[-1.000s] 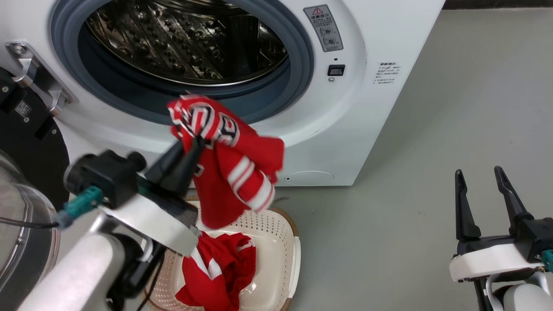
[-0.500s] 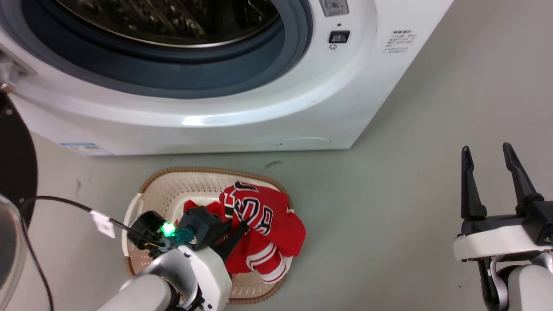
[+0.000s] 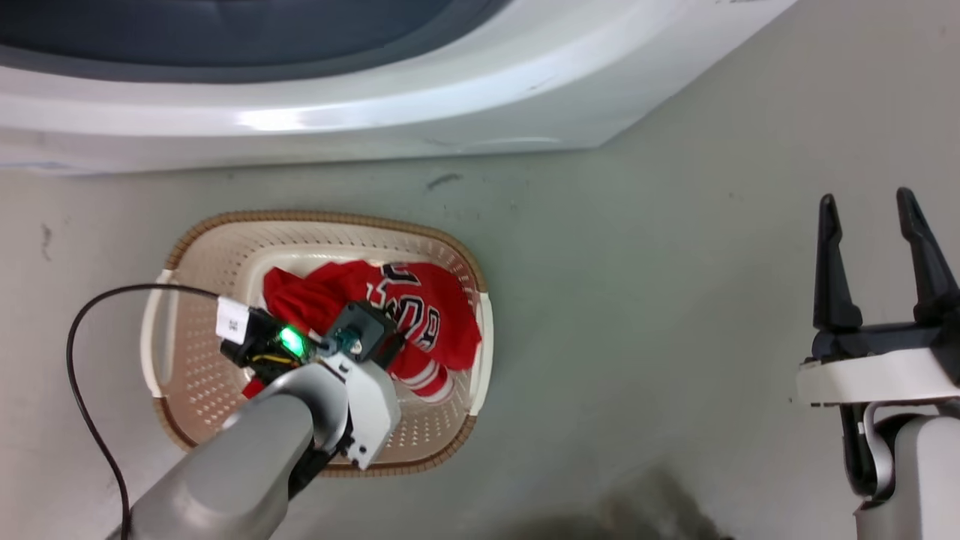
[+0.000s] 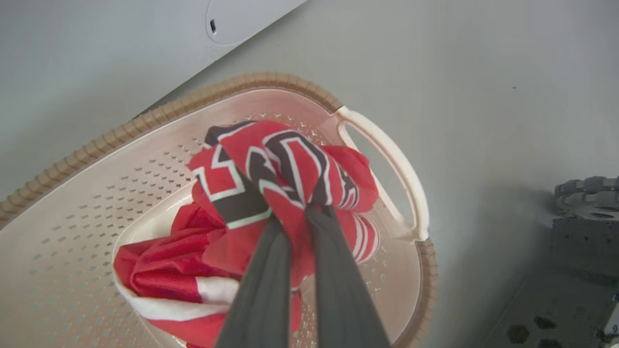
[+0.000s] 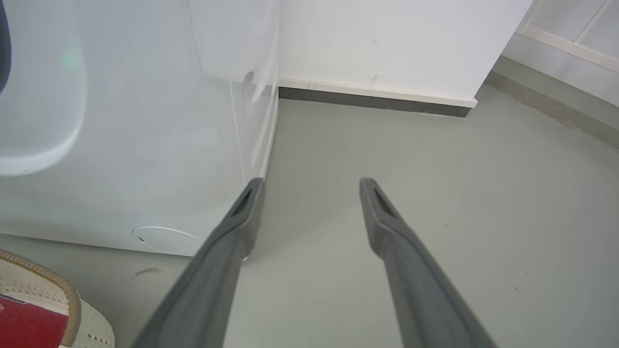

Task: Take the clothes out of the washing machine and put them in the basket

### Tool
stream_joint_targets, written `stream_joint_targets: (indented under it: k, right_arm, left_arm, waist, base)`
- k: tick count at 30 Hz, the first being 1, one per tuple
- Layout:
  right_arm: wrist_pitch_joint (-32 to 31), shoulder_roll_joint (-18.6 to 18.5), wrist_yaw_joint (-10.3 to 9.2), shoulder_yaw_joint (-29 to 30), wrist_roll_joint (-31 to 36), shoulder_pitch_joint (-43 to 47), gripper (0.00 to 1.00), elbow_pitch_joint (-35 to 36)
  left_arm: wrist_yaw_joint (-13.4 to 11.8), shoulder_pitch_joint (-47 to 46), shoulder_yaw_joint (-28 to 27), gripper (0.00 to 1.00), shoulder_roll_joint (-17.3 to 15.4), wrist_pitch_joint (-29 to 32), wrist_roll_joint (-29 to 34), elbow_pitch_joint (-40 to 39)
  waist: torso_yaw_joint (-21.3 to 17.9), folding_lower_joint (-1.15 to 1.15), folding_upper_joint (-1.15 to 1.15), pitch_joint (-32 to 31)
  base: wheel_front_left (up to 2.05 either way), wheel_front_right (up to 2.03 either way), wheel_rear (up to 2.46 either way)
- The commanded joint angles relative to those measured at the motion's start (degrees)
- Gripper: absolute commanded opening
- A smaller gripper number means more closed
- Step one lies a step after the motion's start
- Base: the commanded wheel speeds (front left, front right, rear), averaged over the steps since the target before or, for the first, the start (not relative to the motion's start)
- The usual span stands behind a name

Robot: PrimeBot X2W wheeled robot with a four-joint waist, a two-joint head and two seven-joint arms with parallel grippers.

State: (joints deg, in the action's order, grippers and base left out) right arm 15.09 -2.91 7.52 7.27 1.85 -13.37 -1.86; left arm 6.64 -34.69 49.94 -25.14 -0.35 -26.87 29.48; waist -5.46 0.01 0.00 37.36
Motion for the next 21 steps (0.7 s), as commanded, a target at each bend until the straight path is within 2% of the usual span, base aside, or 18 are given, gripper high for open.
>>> stream_joint_targets:
  k: [1, 7, 13, 21]
  right_arm:
    - [0.1, 0.0, -0.06, 0.1, -0.6, -1.6, 1.00, 0.5]
    - [0.1, 0.1, -0.06, 0.3, -1.4, -2.5, 1.00, 1.4]
    - [0.1, 0.1, -0.06, -0.2, -2.7, -3.3, 1.00, 1.9]
    - [0.1, 0.1, -0.06, -1.1, -3.4, -3.7, 1.00, 1.4]
  left_arm:
    - [0.4, -2.0, 0.3, 0.00, 0.8, -1.0, 0.4, 2.1]
    - [0.7, -8.0, 1.9, 0.00, 3.5, -4.9, 1.2, 14.4]
    - [0.8, -12.4, 1.2, 0.00, 6.0, -8.4, -1.4, 24.8]
    - [0.8, -14.9, 2.6, 0.00, 8.4, -9.9, -5.7, 33.4]
  waist:
    - [-1.3, -0.01, 0.00, 3.1]
    - [-2.8, -0.01, 0.00, 6.9]
    - [-4.2, -0.01, 0.00, 9.7]
    - [-5.2, -0.01, 0.00, 11.4]
  base:
    - [0.00, 0.00, 0.00]
    - [0.00, 0.00, 0.00]
    - [0.00, 0.00, 0.00]
    - [0.00, 0.00, 0.00]
